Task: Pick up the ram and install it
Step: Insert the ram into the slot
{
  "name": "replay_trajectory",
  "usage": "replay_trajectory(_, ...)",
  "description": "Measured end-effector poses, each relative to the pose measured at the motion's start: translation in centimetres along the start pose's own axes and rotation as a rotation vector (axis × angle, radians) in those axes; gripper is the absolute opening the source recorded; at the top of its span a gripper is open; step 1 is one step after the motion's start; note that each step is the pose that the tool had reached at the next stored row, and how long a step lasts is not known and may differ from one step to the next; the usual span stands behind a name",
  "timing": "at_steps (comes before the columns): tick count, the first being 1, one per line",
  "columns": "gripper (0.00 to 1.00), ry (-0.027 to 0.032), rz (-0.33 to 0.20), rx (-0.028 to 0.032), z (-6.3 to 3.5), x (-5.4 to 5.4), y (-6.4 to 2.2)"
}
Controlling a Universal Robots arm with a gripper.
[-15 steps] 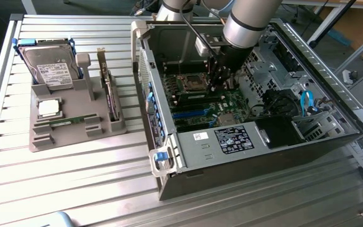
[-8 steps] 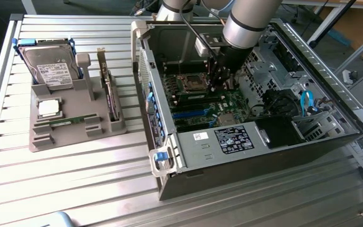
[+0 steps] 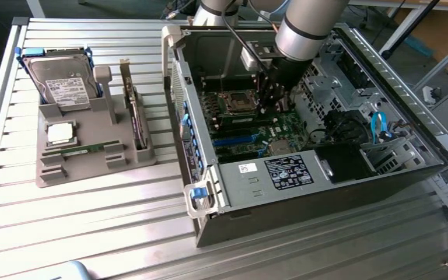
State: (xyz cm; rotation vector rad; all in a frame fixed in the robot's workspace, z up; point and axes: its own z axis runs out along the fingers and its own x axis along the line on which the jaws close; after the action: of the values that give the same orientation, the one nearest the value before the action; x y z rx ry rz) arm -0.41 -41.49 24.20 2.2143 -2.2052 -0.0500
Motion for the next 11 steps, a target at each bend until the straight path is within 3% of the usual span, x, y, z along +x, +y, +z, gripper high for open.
replay_trajectory(11, 0.12, -0.0005, 0.004, 0.0003, 0.04, -0.03, -0.01)
